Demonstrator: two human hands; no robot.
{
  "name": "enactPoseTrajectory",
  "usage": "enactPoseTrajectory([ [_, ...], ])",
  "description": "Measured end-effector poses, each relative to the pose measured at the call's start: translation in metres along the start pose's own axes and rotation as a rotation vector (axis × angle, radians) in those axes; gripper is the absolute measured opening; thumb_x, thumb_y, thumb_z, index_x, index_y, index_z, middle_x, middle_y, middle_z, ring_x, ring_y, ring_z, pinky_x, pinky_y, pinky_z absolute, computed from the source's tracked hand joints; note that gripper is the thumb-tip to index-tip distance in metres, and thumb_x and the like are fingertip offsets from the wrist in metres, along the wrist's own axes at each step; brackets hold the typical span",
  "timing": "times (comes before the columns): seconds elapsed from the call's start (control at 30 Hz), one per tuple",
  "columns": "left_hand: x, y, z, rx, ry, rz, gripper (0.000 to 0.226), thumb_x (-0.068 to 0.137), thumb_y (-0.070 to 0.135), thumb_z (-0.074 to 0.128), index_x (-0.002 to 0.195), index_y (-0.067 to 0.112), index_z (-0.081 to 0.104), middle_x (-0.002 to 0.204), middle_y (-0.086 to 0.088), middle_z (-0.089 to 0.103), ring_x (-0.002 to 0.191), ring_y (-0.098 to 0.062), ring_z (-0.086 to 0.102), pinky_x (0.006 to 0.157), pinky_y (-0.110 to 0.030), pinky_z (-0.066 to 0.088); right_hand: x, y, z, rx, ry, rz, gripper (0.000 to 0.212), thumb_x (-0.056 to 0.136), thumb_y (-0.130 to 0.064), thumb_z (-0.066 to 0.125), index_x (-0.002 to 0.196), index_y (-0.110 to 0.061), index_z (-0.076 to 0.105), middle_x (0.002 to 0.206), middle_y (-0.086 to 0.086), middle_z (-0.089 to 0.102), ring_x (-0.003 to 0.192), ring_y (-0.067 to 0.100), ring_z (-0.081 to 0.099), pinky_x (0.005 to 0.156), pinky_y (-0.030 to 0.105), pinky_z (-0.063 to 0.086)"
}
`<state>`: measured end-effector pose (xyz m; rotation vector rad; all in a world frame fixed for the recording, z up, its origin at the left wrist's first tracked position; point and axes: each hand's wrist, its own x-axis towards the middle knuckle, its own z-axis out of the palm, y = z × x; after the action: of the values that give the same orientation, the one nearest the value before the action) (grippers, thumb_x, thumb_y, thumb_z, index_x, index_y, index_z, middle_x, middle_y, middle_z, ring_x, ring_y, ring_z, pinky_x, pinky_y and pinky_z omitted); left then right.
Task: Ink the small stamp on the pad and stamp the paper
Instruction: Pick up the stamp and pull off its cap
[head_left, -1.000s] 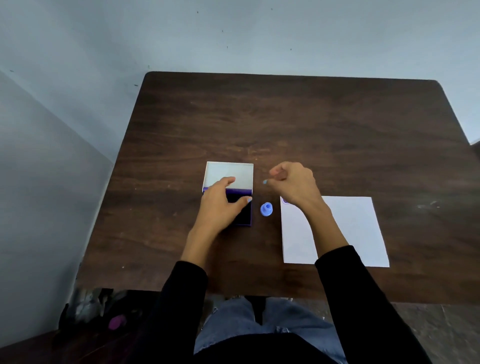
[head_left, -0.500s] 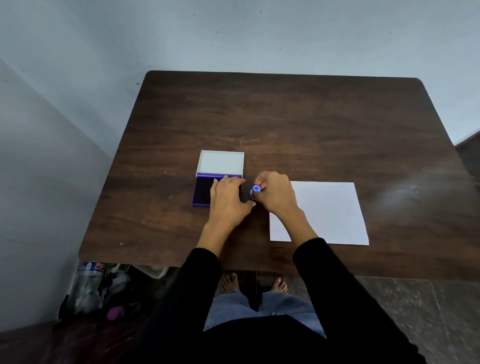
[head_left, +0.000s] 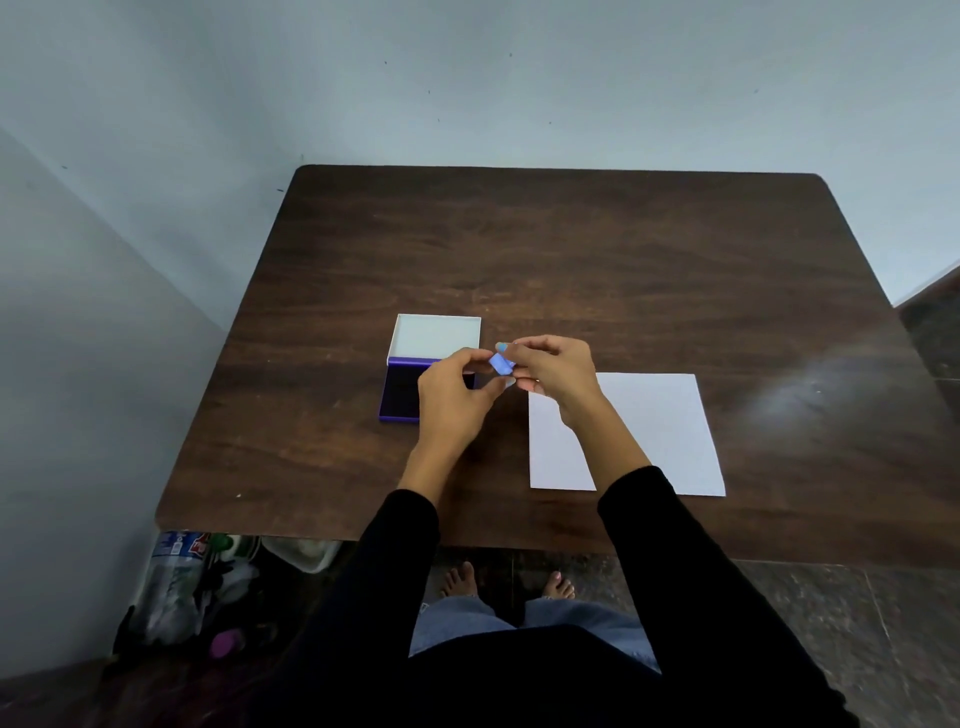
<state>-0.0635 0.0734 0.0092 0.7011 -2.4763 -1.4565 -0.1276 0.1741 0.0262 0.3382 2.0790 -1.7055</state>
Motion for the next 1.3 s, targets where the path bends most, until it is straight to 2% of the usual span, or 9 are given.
enactPoseTrajectory([
  [0.07, -0.003, 0.001, 0.002, -0.082, 0.018, -0.016, 0.032, 0.076, 0.020, 0.077, 0.106, 0.014, 0.068, 0.107, -0.002, 0.071, 0.099, -0.012, 0.063, 0.085, -0.021, 0.049, 0.001, 0.000, -0.002, 0.040, 0.004, 0.037, 0.024, 0.073, -0.019, 0.080, 0.091, -0.010, 0.069, 0.091, 0.008, 0.070, 0.081, 0.019, 0.069, 0.061, 0.023, 0.057],
  [0.13, -0.004, 0.002, 0.003, -0.167, 0.019, -0.033, 0.033, 0.075, 0.018, 0.077, 0.107, 0.013, 0.068, 0.105, -0.001, 0.071, 0.094, -0.009, 0.064, 0.079, -0.013, 0.048, 0.001, 0.000, -0.004, 0.106, -0.010, 0.076, 0.026, 0.072, -0.017, 0.080, 0.093, -0.007, 0.067, 0.095, 0.012, 0.072, 0.081, 0.020, 0.070, 0.066, 0.026, 0.058],
  [0.3, -0.004, 0.006, 0.006, -0.333, -0.015, -0.071, 0.034, 0.079, 0.010, 0.072, 0.112, 0.006, 0.065, 0.106, -0.008, 0.071, 0.095, -0.012, 0.068, 0.086, -0.026, 0.055, 0.001, -0.002, -0.008, 0.247, -0.026, 0.129, 0.028, 0.074, -0.012, 0.078, 0.098, -0.003, 0.067, 0.100, 0.015, 0.072, 0.086, 0.023, 0.071, 0.072, 0.028, 0.058],
  [0.6, 0.002, 0.002, 0.003, -0.267, -0.015, -0.081, 0.033, 0.083, 0.016, 0.069, 0.115, 0.008, 0.064, 0.110, -0.006, 0.070, 0.098, -0.012, 0.065, 0.086, -0.022, 0.051, 0.004, -0.002, -0.002, 0.237, -0.018, 0.094, 0.024, 0.078, -0.007, 0.074, 0.100, -0.003, 0.068, 0.106, 0.017, 0.070, 0.096, 0.027, 0.069, 0.080, 0.033, 0.057],
  [0.9, 0.007, -0.003, 0.001, -0.326, -0.088, -0.119, 0.028, 0.084, 0.018, 0.068, 0.111, 0.013, 0.063, 0.110, -0.004, 0.068, 0.102, -0.015, 0.064, 0.087, -0.025, 0.051, 0.007, 0.002, -0.008, 0.108, -0.154, -0.106, 0.030, 0.082, 0.002, 0.065, 0.112, -0.002, 0.064, 0.114, 0.017, 0.068, 0.099, 0.021, 0.066, 0.082, 0.025, 0.054],
  [1.0, 0.006, -0.002, 0.003, -0.345, -0.106, -0.111, 0.035, 0.085, 0.017, 0.067, 0.119, 0.011, 0.060, 0.111, -0.001, 0.066, 0.104, -0.013, 0.062, 0.089, -0.023, 0.050, 0.009, 0.003, -0.010, 0.089, -0.193, -0.138, 0.031, 0.084, 0.003, 0.062, 0.115, -0.002, 0.063, 0.117, 0.017, 0.067, 0.102, 0.022, 0.065, 0.088, 0.029, 0.053],
  [1.1, 0.006, 0.000, 0.004, -0.374, -0.138, -0.119, 0.035, 0.086, 0.016, 0.065, 0.120, 0.008, 0.061, 0.116, -0.007, 0.067, 0.106, -0.016, 0.063, 0.093, -0.029, 0.051, 0.009, 0.003, -0.013, 0.085, -0.223, -0.167, 0.031, 0.086, 0.005, 0.060, 0.116, -0.002, 0.062, 0.117, 0.016, 0.066, 0.101, 0.019, 0.064, 0.091, 0.030, 0.051],
  [1.23, 0.006, -0.001, 0.004, -0.459, -0.159, -0.249, 0.034, 0.081, 0.016, 0.071, 0.114, 0.010, 0.065, 0.111, -0.007, 0.070, 0.102, -0.018, 0.066, 0.092, -0.032, 0.053, 0.012, 0.002, -0.019, 0.137, -0.239, -0.189, 0.031, 0.087, 0.005, 0.057, 0.117, -0.002, 0.061, 0.116, 0.014, 0.065, 0.103, 0.022, 0.064, 0.094, 0.033, 0.051],
  [1.3, 0.004, -0.002, 0.008, -0.441, -0.125, -0.248, 0.032, 0.076, 0.015, 0.076, 0.107, 0.014, 0.067, 0.104, -0.003, 0.072, 0.098, -0.015, 0.067, 0.089, -0.028, 0.054, 0.014, 0.000, -0.022, 0.280, -0.239, -0.158, 0.030, 0.089, 0.005, 0.054, 0.118, -0.001, 0.059, 0.112, 0.014, 0.064, 0.099, 0.021, 0.065, 0.090, 0.029, 0.053],
])
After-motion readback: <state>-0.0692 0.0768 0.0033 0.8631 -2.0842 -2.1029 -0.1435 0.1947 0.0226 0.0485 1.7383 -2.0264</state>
